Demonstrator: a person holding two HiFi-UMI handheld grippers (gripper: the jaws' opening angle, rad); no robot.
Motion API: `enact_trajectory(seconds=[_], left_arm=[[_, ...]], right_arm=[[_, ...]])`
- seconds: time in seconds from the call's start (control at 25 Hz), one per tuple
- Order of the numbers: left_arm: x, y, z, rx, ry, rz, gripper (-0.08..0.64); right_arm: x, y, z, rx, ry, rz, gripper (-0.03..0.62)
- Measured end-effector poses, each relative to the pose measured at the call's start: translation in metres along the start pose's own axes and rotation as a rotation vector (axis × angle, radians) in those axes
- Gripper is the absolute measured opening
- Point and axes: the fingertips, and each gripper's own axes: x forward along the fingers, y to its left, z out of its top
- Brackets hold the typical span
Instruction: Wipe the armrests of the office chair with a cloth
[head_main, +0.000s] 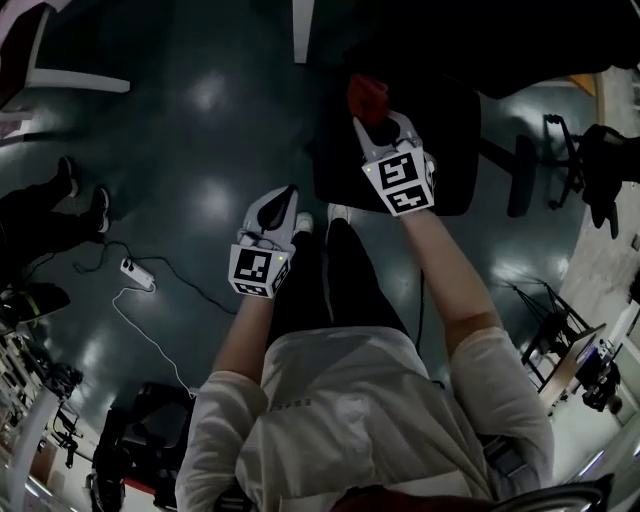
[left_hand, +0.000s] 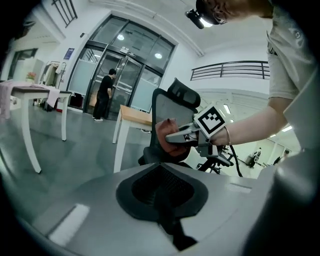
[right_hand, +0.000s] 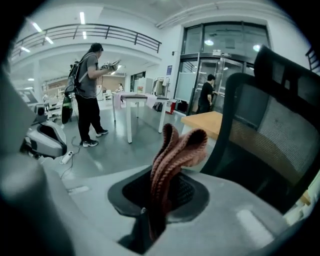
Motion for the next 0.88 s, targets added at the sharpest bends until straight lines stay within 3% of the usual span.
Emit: enact_trajectory(seconds=[0.2, 0.32, 0.6, 0.88], left_arm=[[0.024, 0.011, -0.034, -0.084, 0.043, 0.030, 0.017], [0.029, 0.009, -0.050, -0.116, 0.073, 0.019, 0.017], [0.032, -0.003, -0.067, -0.157, 0.122, -0.057, 0.017], [0.027, -0.005, -0.073, -0.148, 0.127, -0.086, 0.017]], right_arm=[[0.045, -0.013, -0.002, -0.106, 0.051, -0.014, 0.057], [0.061, -0.005, -0.002, -0.129, 0.076, 0.022, 0.055], [0.056, 0.039, -0.008, -0.107, 0.105, 0.145, 0.054], [0.030, 0.075, -0.021, -0.059, 0.088, 0.160, 0.051]])
